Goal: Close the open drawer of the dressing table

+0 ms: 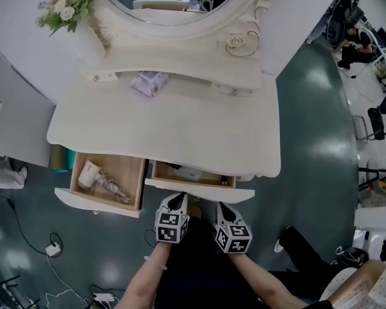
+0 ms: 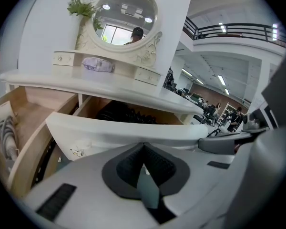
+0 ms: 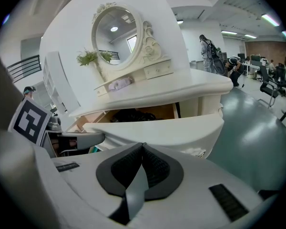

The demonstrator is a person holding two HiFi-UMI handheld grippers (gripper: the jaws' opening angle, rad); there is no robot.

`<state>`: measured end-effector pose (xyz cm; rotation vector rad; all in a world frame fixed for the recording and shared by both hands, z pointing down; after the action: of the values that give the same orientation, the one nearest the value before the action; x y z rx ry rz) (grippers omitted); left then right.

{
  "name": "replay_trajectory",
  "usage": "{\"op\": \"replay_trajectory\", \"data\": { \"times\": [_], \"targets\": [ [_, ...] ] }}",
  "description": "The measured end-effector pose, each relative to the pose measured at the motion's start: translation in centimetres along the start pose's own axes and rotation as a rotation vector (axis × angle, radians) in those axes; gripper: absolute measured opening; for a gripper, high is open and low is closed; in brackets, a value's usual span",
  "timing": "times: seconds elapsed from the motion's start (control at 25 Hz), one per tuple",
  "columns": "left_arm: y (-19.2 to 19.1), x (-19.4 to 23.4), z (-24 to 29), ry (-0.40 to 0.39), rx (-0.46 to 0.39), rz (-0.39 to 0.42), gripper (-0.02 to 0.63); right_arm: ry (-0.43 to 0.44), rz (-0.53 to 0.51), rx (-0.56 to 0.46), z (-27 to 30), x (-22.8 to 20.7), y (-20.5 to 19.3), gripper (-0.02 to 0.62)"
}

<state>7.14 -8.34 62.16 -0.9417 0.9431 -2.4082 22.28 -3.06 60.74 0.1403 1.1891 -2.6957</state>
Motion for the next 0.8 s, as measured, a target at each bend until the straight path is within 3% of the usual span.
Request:
{"op": "replay_trajectory", "data": {
  "times": [0.8],
  "targets": [
    [2.2, 1.2, 2.2, 0.009, 0.005, 0.013, 0.023, 0.022, -0.008, -0.008, 2.5, -0.3, 2.2, 0.026]
  ]
}}
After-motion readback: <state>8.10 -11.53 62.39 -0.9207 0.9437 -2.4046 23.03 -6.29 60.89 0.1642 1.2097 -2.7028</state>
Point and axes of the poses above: the fingertips, and each gripper's own axes: z forward along the fingers, x to its left, y out of its top, the point moved 4 cm from there along -z, backward along the fingers, and after that the axes turned 13 degrees about -y, right-handed, at the moved point
